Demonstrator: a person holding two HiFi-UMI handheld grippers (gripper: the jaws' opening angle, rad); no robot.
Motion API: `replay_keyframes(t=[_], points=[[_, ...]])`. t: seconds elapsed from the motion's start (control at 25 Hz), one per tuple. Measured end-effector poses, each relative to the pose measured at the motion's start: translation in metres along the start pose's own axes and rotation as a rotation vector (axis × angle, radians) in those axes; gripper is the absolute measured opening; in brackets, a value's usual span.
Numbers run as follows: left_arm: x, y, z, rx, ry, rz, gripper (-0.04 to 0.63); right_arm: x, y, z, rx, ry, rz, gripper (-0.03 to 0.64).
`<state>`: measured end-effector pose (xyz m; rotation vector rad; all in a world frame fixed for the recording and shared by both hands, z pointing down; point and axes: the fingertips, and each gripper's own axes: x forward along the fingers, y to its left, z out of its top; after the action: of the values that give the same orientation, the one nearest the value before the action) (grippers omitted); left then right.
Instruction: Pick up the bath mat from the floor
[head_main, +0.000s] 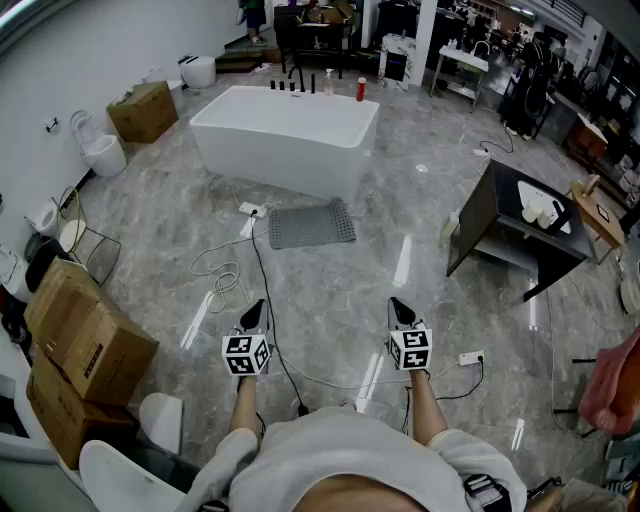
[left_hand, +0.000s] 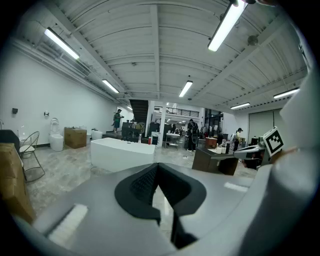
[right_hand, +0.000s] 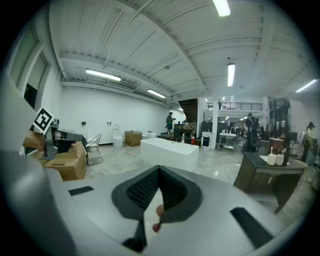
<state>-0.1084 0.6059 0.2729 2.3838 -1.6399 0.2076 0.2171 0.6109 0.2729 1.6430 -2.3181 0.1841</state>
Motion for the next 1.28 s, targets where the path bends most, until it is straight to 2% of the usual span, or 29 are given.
replay_keyframes(t=[0.72, 0.92, 0.96, 1.0, 1.04, 1.08, 1.28], points=[[0.003, -0.008, -0.016, -0.023, 0.032, 0.004, 0.011, -0.001, -0.003, -0.017, 0.017, 0.034, 0.013, 0.014], [0.002, -0.016, -0.021, -0.034, 0.025, -0.005, 0.012, -0.005, -0.006, -0.021, 0.031, 0.011, 0.041, 0.015], [0.003, -0.019, -0.022, -0.044, 0.021, -0.021, 0.032, -0.006, -0.005, -0.02, 0.038, 0.001, 0.061, 0.034], [0.004, -0.024, -0.023, -0.057, 0.02, -0.044, 0.145, -0.006, -0.004, -0.02, 0.045, -0.007, 0.081, 0.148], [0.005, -0.028, -0.024, -0.069, 0.021, -0.067, 0.21, -0.005, -0.004, -0.019, 0.049, -0.014, 0.096, 0.217], [0.006, -0.031, -0.026, -0.075, 0.024, -0.082, 0.259, -0.005, -0.005, -0.019, 0.05, -0.017, 0.102, 0.238], [0.009, -0.044, -0.031, -0.072, 0.035, -0.084, 0.272, -0.009, -0.015, -0.022, 0.046, -0.015, 0.1, 0.253]])
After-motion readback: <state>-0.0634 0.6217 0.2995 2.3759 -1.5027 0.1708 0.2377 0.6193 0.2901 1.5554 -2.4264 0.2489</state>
